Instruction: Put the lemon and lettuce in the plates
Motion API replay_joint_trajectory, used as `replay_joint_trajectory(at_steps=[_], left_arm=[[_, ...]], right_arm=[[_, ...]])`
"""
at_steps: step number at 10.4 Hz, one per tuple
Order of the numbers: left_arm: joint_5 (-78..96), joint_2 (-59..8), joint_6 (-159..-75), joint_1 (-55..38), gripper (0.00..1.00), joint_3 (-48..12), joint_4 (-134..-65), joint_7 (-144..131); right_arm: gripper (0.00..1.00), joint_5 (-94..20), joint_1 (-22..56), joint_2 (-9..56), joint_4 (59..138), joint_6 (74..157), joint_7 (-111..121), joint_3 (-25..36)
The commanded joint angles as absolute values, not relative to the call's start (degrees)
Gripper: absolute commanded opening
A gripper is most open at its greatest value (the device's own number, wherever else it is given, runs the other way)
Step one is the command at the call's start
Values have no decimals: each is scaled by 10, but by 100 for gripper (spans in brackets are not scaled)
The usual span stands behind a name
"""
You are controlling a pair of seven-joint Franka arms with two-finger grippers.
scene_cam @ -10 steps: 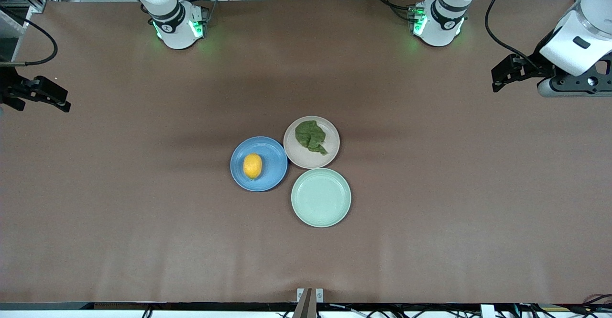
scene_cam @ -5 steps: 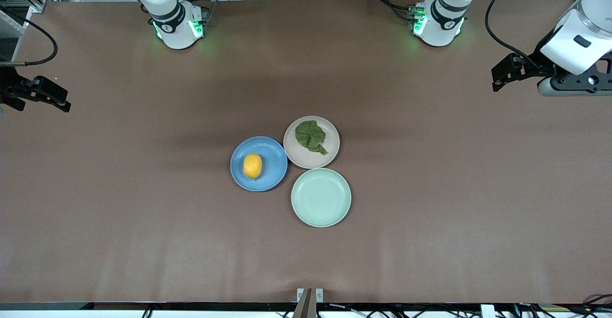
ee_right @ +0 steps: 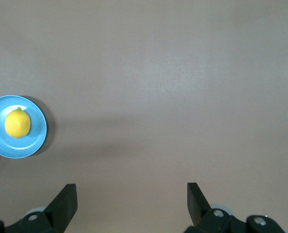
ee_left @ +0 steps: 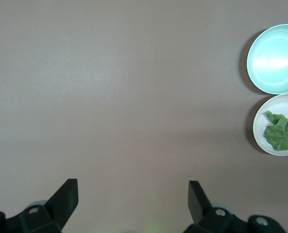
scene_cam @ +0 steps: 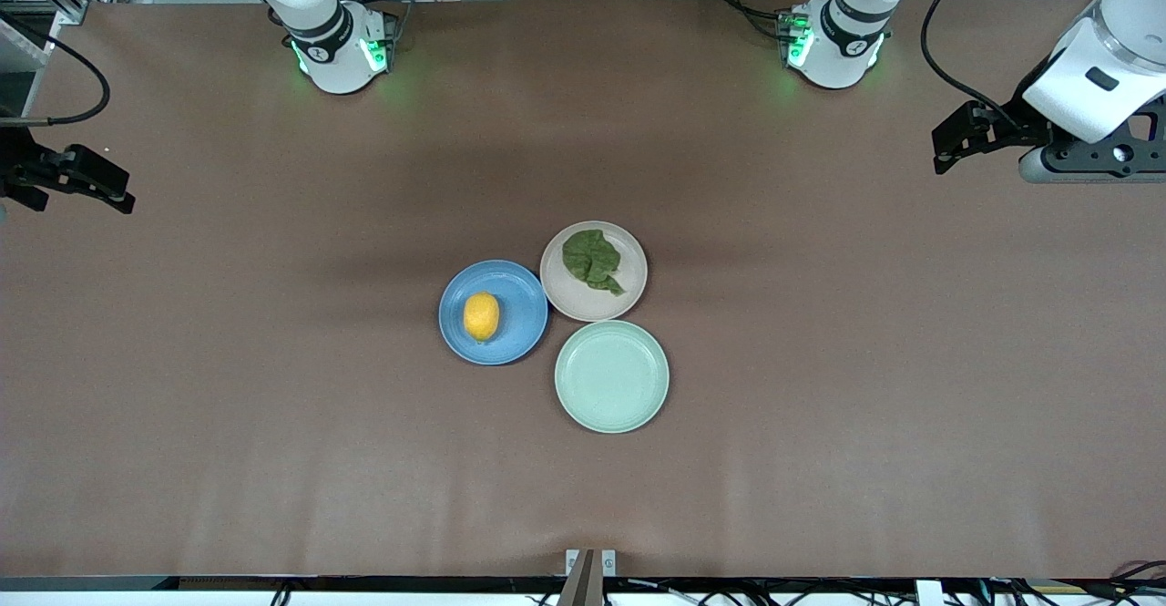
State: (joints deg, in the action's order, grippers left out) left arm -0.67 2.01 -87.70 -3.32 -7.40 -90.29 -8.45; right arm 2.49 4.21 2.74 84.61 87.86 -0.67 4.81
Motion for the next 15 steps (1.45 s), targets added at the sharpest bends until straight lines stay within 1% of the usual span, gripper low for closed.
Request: replay_joint_trajectory(at_steps=[1,12,15], left_arm=[[7,19,-867,-33,100,-73,-896,-69],[7,16,-867,-33,100,-73,-896,-74],[36,16,-867,-32,100,-73,-896,-77]], right_arm=[[100,19,40,27,843,873,-1,48],[100,19,41,27,843,873,-1,48],[100,20,41,27,843,873,-1,48]])
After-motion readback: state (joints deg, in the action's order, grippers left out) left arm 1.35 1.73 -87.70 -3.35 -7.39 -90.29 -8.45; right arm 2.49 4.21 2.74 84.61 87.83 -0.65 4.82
